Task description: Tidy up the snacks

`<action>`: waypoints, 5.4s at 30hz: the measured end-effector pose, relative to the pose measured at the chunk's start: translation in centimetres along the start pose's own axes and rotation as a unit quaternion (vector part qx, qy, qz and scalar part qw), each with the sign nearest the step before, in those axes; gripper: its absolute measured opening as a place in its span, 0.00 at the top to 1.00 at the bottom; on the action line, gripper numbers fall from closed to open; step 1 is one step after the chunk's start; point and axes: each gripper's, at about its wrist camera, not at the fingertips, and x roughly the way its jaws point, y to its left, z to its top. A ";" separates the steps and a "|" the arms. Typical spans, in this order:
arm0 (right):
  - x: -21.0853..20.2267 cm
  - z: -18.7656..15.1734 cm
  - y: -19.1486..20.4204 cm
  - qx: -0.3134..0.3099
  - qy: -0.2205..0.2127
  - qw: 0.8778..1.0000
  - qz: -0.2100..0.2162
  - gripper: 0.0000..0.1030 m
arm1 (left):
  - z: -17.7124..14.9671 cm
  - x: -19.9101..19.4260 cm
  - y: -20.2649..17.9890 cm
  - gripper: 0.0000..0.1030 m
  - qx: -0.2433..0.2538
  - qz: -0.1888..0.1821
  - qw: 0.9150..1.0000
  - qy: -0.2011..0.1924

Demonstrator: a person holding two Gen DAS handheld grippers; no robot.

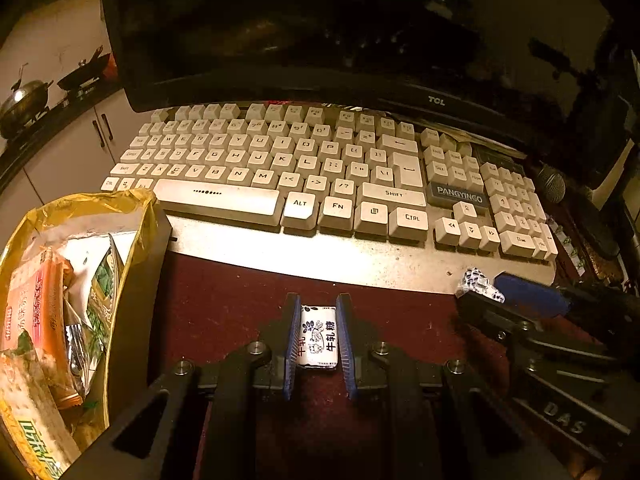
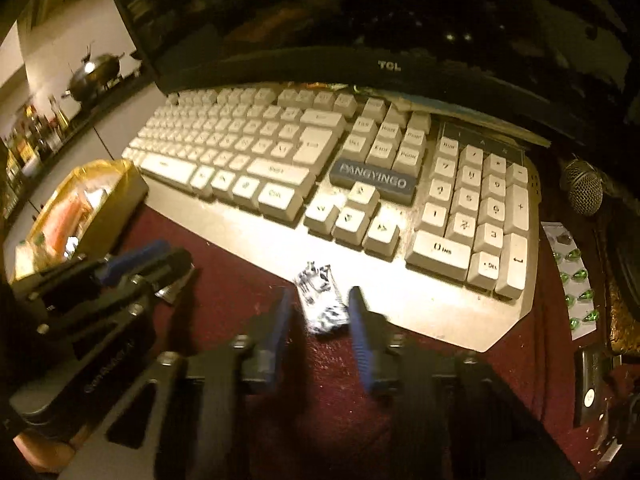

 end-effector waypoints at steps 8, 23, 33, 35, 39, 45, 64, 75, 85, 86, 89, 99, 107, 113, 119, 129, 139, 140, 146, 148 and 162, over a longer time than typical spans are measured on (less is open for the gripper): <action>0.2 -0.3 0.4 -0.009 0.003 1.000 -0.008 0.82 | -0.2 0.1 -0.5 0.82 0.016 0.014 1.000 -0.005; -2.8 0.3 -0.7 0.045 -0.037 0.998 0.025 0.82 | 0.0 -0.9 0.4 0.84 -0.020 -0.025 0.999 -0.021; -3.7 0.4 -1.0 0.063 -0.048 0.996 0.040 0.82 | 0.2 -2.0 0.2 0.84 -0.017 -0.041 0.998 -0.041; -3.8 0.3 -1.2 0.066 -0.048 0.996 0.041 0.82 | 0.2 -1.9 0.4 0.84 -0.018 -0.040 0.998 -0.040; -4.1 0.3 -1.3 0.070 -0.050 0.995 0.044 0.82 | 0.1 -1.7 0.5 0.83 -0.018 -0.024 0.999 -0.035; -4.4 0.4 -1.4 0.075 -0.056 0.995 0.046 0.82 | -0.1 -0.9 -0.4 0.81 0.005 -0.015 1.000 -0.012; -4.8 0.4 -1.4 0.080 -0.063 0.993 0.051 0.82 | -0.6 -1.1 -0.6 0.81 0.007 -0.020 1.000 -0.017; -4.7 0.3 -1.3 0.081 -0.064 0.993 0.054 0.82 | -0.3 -2.0 -0.8 0.81 0.008 -0.033 0.999 -0.037; -4.7 0.3 -1.2 0.083 -0.066 0.993 0.054 0.82 | -0.3 -2.5 -0.8 0.81 0.008 -0.034 0.998 -0.048; -4.7 0.4 -1.2 0.083 -0.067 0.993 0.054 0.82 | -0.4 -2.5 -0.8 0.81 0.008 -0.034 0.998 -0.049; -4.7 0.4 -1.2 0.084 -0.069 0.993 0.054 0.82 | -0.4 -2.6 -0.8 0.81 0.007 -0.034 0.998 -0.051; -5.2 0.4 -1.1 0.086 -0.079 0.991 0.058 0.82 | -0.2 -3.4 -0.9 0.81 0.005 -0.034 0.997 -0.063; -5.6 0.4 -0.8 0.087 -0.083 0.990 0.069 0.82 | 0.0 -4.4 -0.7 0.81 0.001 -0.033 0.997 -0.065; -5.7 0.3 -0.5 0.085 -0.084 0.990 0.076 0.82 | -0.1 -5.1 -0.5 0.81 -0.002 -0.034 0.997 -0.065; -5.6 0.3 -0.4 0.085 -0.081 0.990 0.078 0.82 | -0.2 -6.0 0.0 0.81 -0.006 -0.030 0.997 -0.069; -6.0 0.4 0.3 0.079 -0.086 0.989 0.090 0.82 | -0.5 -7.6 0.9 0.81 -0.013 -0.027 0.997 -0.077; -7.3 0.3 2.5 0.060 -0.092 0.986 0.123 0.82 | -1.0 -10.0 2.7 0.81 -0.026 -0.027 0.995 -0.089; -7.4 0.2 2.8 0.058 -0.094 0.986 0.126 0.82 | -1.1 -10.2 2.9 0.81 -0.028 -0.027 0.995 -0.090; -7.6 0.1 4.2 0.054 -0.081 0.983 0.158 0.82 | -1.9 -11.7 5.3 0.81 -0.042 -0.013 0.994 -0.100; -7.8 0.0 5.1 0.048 -0.080 0.981 0.169 0.82 | -2.3 -12.3 6.7 0.81 -0.053 -0.004 0.993 -0.104; -6.3 -0.6 13.6 -0.020 -0.038 0.973 0.228 0.82 | -6.3 -13.5 15.1 0.81 -0.107 0.058 0.987 -0.102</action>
